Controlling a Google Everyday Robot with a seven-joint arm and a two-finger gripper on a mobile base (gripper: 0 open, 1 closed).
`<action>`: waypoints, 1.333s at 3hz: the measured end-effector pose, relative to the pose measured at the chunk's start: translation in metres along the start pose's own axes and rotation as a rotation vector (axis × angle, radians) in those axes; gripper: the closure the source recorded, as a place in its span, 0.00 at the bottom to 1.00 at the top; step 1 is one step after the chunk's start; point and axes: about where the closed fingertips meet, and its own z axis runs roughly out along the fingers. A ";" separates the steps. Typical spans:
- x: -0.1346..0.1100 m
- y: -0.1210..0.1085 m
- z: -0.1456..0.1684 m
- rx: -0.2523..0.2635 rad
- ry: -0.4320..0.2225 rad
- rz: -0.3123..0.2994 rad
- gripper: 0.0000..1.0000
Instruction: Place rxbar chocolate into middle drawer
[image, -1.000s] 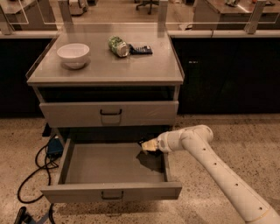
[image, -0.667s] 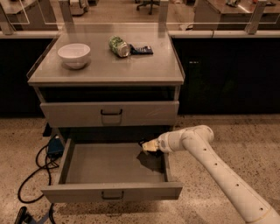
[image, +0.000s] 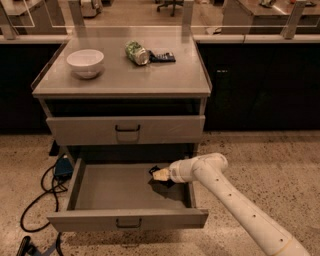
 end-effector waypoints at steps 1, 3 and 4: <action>0.002 -0.003 0.031 0.042 0.000 0.019 1.00; 0.011 -0.002 0.040 0.020 0.000 0.038 1.00; 0.034 -0.006 0.069 0.022 0.030 0.083 1.00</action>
Offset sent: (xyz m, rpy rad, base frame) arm 0.0111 0.0143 -0.0197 -0.0189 0.0043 -0.0331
